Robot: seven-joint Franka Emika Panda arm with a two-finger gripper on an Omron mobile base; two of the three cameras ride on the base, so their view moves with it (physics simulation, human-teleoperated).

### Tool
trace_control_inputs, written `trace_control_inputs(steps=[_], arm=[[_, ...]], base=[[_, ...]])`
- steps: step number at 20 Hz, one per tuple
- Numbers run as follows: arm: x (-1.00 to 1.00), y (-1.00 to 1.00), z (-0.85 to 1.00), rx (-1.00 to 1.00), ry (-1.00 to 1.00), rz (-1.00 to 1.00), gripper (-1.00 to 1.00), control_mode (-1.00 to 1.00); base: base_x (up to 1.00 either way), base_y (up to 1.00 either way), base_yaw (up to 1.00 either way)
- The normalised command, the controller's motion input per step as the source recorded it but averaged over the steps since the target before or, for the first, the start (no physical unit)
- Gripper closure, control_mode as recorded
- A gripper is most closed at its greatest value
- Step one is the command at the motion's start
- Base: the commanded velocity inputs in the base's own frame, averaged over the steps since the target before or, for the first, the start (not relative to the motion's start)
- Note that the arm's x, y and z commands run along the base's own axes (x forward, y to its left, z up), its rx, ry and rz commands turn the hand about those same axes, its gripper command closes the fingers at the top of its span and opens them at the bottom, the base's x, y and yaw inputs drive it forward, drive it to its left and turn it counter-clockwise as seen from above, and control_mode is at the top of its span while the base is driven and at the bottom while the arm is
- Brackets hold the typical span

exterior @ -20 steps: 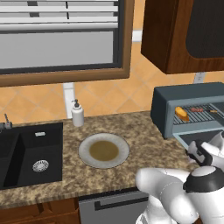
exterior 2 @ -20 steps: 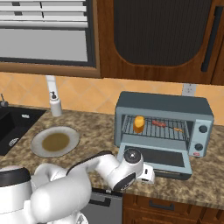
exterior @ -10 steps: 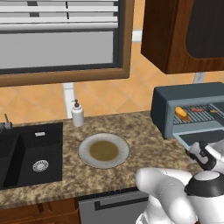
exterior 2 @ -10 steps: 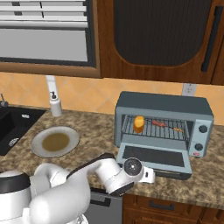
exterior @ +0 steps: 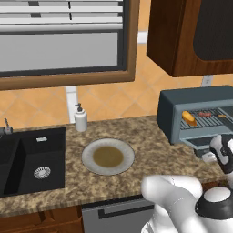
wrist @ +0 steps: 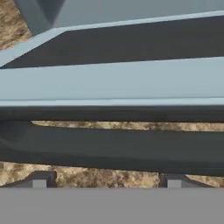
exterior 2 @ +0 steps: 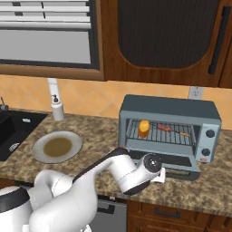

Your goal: Pick up the kebab skewer and baguette bread, and place them inside the toaster oven. Close the toaster oven door and start by setting the timer.

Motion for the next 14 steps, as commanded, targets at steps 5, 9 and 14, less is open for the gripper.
trace_control_inputs(steps=[5, 9, 14], arm=[[0.84, 0.0, 0.8, 0.05, -0.12, 0.0, -1.0, -1.0], [0.89, 0.01, 0.51, 0.04, -0.2, 0.0, -1.0, -1.0], [0.86, 0.07, 0.14, 0.04, -0.17, 0.0, -1.0, -1.0]], base=[[0.0, 0.0, 0.0], [0.0, 0.0, 0.0], [0.0, 0.0, 0.0]])
